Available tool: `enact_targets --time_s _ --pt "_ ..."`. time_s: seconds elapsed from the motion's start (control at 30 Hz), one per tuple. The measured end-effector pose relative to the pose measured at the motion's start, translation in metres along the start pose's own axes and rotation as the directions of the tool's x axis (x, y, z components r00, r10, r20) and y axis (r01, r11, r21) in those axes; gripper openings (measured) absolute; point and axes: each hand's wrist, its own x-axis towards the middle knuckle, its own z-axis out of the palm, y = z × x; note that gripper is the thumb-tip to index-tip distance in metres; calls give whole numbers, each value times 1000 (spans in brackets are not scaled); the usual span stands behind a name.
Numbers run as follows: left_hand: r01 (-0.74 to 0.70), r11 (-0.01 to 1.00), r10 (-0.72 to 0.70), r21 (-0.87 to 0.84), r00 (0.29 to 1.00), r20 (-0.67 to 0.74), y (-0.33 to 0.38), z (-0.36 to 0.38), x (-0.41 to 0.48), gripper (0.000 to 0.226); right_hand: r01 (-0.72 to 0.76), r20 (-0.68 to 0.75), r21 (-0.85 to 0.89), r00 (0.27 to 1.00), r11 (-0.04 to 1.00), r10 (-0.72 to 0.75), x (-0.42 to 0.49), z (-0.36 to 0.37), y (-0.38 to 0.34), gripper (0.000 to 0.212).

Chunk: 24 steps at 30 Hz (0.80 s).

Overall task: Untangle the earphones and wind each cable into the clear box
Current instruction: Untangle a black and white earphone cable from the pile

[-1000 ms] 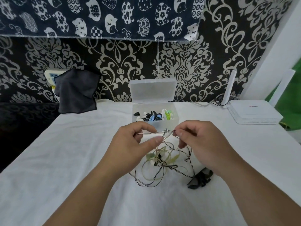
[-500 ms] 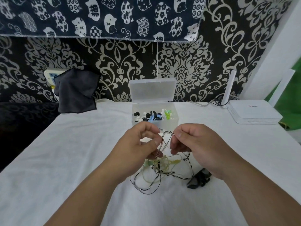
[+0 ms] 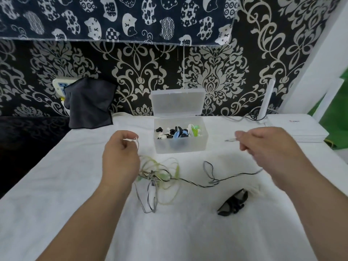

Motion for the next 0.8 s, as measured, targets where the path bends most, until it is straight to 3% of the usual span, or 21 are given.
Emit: enact_targets --time_s 0.07,0.17,0.23,0.3,0.37,0.43,0.53,0.57,0.67,0.73,0.8 --pt "23 994 -21 111 1000 -16 -4 -7 7 28 -63 -96 -267 995 962 39 7 -12 12 32" --pt "10 936 -26 352 999 42 -14 -11 12 30 -160 -80 -658 987 736 142 11 -14 26 9" --pt "-85 877 49 473 995 88 -16 -11 8 41 -145 -51 -757 985 638 164 6 -4 26 25" --pt "-203 854 168 480 979 115 -12 -9 2 53 -18 57 -661 996 750 74 0 12 22 35" --pt "-314 839 267 445 949 167 -4 -7 -5 55 110 220 -435 975 894 -13 -10 34 16 30" --pt "-371 844 276 387 920 279 0 -6 -9 50 195 413 -320 910 927 -49 -23 61 15 31" --pt "-391 862 216 322 859 464 -3 -5 -11 42 231 569 -351 822 907 11 -37 92 23 54" --pt "-399 865 202 304 831 517 -3 -5 -11 42 240 586 -372 810 897 27 -39 97 28 54" --pt "-416 862 135 290 740 658 -4 -6 -13 42 283 519 -359 853 890 -62 -33 98 30 15" --pt "-461 816 96 350 704 703 -9 -7 -12 40 227 449 -177 885 958 -126 -26 90 21 23" --pt "-504 770 117 391 714 690 -11 -7 -11 26 156 364 116 912 981 -188 -24 76 2 26"
